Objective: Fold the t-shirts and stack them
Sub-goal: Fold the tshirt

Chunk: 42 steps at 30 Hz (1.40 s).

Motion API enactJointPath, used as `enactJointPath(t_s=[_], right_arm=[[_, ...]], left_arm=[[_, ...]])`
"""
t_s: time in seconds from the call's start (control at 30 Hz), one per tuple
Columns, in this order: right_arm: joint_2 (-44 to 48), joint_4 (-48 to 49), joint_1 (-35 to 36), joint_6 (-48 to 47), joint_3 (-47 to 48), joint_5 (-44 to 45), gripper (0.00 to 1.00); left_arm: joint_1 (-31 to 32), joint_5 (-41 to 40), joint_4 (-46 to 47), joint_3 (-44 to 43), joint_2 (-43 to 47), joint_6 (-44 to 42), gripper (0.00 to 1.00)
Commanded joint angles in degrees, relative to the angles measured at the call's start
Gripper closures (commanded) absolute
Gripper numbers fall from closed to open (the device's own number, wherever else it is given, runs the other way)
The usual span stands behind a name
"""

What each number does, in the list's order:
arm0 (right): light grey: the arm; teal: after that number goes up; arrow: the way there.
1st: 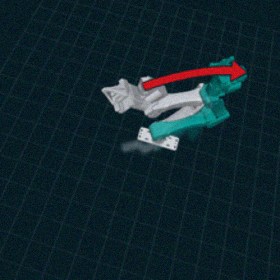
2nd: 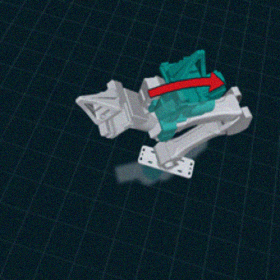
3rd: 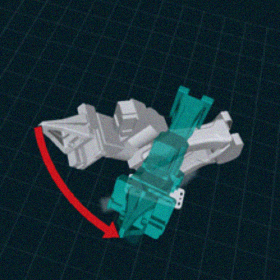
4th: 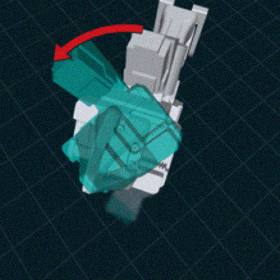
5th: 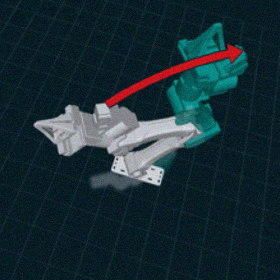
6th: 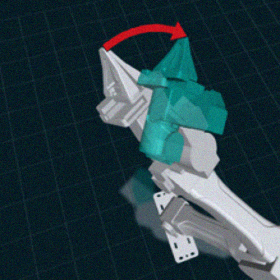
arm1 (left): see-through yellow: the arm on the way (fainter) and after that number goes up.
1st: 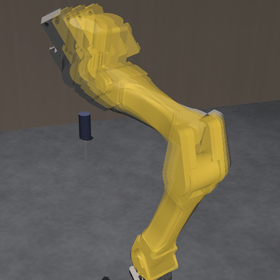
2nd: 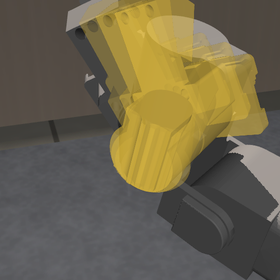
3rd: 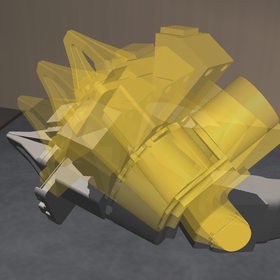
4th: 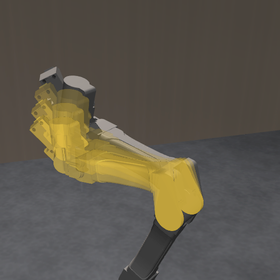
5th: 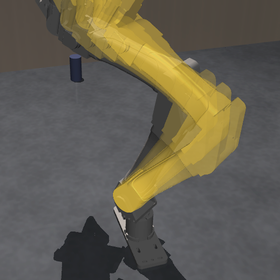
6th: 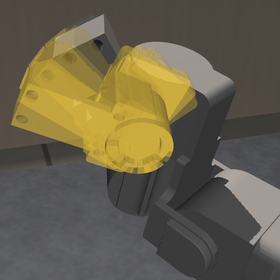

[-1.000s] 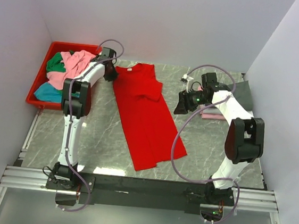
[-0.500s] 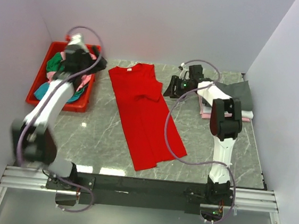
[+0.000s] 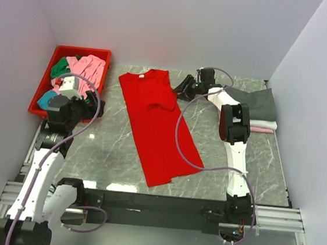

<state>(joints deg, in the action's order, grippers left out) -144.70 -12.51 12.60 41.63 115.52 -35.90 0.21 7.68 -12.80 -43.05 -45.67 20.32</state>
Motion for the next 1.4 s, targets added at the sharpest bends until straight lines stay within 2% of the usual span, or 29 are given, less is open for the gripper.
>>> enactJointPath(t_s=[0.0, 0.2, 0.3, 0.43, 0.6, 0.83, 1.37], right_arm=[[-3.48, 0.82, -0.03, 6.00, 3.39, 1.27, 0.46], [-5.50, -0.14, -0.12, 7.59, 6.73, 4.78, 0.52], [-5.33, 1.17, -0.30, 7.68, 6.20, 5.58, 0.60], [-5.24, 1.79, -0.65, 7.94, 6.03, 5.40, 0.79], [-3.04, 5.82, -1.26, 7.51, 2.35, 5.58, 0.94], [2.14, 9.96, -1.88, 6.36, -1.97, 6.02, 0.98], [6.10, 12.25, -1.62, 3.99, -5.40, 5.67, 0.97]], left_arm=[[-0.03, -0.30, 2.67, 1.38, 4.44, -1.86, 0.15], [-0.03, -0.21, 1.55, 0.77, 3.05, -2.91, 0.15], [-0.03, 0.22, 1.02, 0.77, 2.78, -2.83, 0.15], [-0.03, 0.23, 1.28, 0.95, 3.13, -2.56, 0.15], [-0.03, 0.32, 1.11, 1.03, 3.31, -2.47, 0.16], [-0.03, 0.75, 1.11, 0.95, 2.78, -2.56, 0.15], [-0.03, 1.81, 0.93, 0.60, 1.20, -2.74, 0.16]])
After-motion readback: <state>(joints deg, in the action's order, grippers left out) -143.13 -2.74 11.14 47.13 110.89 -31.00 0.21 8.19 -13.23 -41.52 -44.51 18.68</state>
